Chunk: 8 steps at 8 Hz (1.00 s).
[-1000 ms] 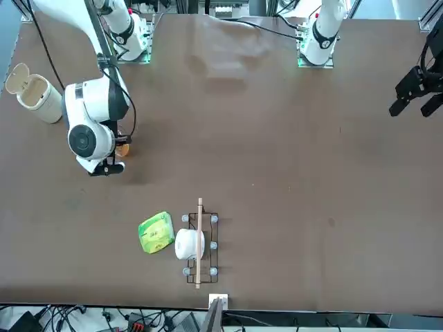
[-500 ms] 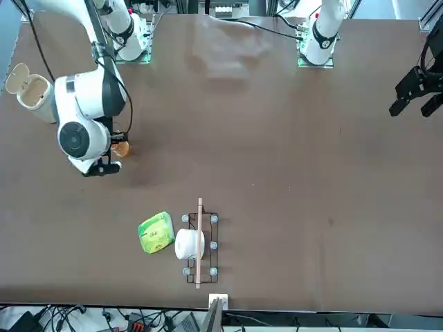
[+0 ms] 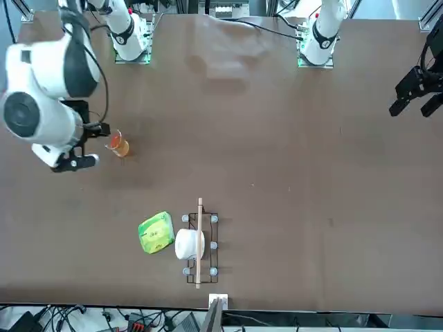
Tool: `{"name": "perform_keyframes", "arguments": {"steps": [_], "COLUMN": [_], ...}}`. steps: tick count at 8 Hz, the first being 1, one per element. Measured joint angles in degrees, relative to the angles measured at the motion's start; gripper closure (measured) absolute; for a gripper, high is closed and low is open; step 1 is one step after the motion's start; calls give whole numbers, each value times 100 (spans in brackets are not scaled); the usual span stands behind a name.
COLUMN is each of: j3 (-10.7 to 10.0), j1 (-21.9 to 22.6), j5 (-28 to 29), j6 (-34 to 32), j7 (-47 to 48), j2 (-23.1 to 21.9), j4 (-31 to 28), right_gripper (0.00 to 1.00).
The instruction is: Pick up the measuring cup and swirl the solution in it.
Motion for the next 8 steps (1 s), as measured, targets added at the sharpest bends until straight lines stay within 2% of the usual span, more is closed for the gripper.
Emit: {"name": "perform_keyframes", "arguments": {"steps": [3, 8], "j3": [-27, -84], "j1": [-324, -955], "j5": [150, 595], "j6": [82, 432], "j7": [-38, -72], "j2": [-529, -927], "j4": [40, 25], "right_gripper": [0, 0]}}
